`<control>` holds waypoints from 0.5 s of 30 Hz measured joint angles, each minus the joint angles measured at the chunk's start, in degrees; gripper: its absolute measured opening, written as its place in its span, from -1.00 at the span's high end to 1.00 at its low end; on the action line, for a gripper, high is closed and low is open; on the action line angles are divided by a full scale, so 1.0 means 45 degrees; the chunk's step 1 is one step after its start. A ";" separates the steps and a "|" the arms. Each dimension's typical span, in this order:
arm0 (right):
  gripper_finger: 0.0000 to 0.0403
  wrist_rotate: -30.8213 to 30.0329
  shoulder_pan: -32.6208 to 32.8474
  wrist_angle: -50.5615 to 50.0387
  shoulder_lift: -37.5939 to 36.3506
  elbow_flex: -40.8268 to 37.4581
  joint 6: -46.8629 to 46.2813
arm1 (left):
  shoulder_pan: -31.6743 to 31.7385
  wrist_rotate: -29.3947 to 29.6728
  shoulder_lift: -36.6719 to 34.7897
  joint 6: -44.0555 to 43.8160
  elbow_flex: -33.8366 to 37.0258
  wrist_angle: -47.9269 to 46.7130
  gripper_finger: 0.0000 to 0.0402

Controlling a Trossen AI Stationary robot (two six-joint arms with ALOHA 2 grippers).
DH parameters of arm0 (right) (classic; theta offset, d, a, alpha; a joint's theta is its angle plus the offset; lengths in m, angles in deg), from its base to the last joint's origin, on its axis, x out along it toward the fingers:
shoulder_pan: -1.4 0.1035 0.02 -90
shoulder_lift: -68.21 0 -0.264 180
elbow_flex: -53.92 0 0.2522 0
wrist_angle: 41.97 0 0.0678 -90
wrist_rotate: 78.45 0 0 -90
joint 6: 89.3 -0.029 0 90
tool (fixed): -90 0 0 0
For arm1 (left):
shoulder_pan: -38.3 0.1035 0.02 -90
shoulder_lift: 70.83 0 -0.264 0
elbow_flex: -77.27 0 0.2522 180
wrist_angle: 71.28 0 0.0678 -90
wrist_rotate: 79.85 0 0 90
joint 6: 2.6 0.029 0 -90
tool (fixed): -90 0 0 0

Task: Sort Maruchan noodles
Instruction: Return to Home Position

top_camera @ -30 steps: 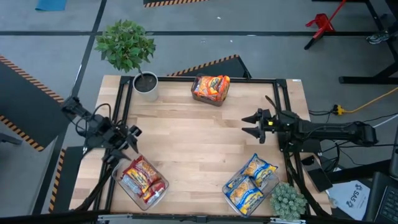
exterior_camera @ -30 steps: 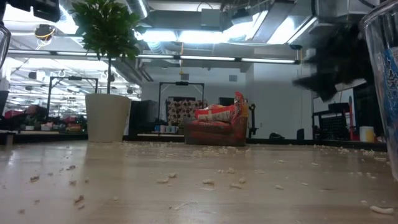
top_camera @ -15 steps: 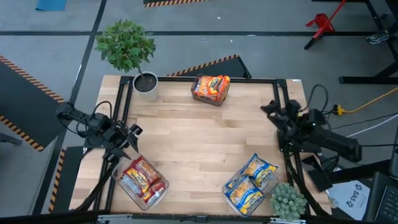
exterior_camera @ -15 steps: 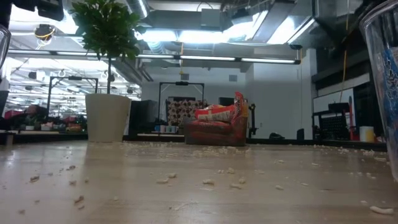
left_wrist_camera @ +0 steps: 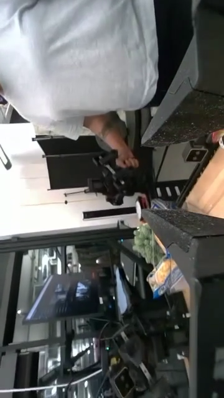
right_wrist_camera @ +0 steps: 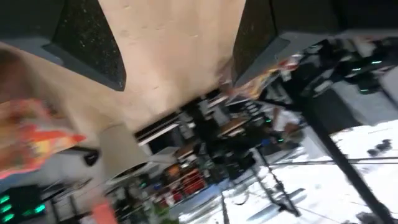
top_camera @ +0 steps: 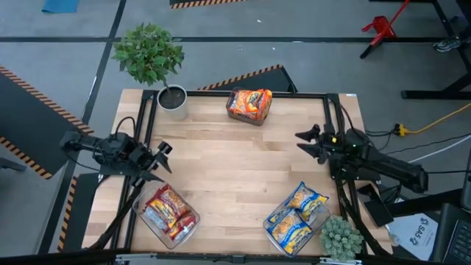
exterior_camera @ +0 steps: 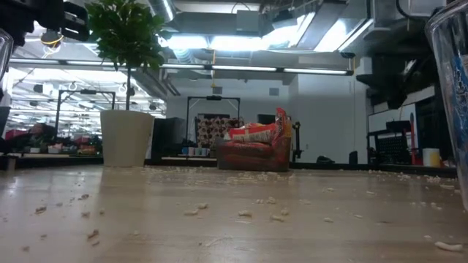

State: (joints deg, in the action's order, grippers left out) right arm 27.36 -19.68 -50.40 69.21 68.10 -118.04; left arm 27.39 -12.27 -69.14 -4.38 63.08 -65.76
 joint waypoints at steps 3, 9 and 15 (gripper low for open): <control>-0.39 -0.0256 0.1103 -0.0236 -0.0191 0.0000 -0.0247 | 0.0370 -0.0356 0.0000 -0.0252 0.0000 0.0006 0.17; -0.39 -0.4248 0.3907 -0.0760 -0.0176 0.0000 0.0720 | 0.1041 -0.0878 0.0000 -0.0491 0.0000 -0.0004 0.17; -0.39 -0.5411 0.4511 -0.0608 -0.0171 0.0000 0.2613 | 0.1541 -0.0999 0.0000 -0.0544 0.0000 -0.0127 0.17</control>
State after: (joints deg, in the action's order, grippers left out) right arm 3.01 0.62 -53.14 68.44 68.10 -106.28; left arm 34.33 -16.77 -69.14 -6.83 63.08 -66.33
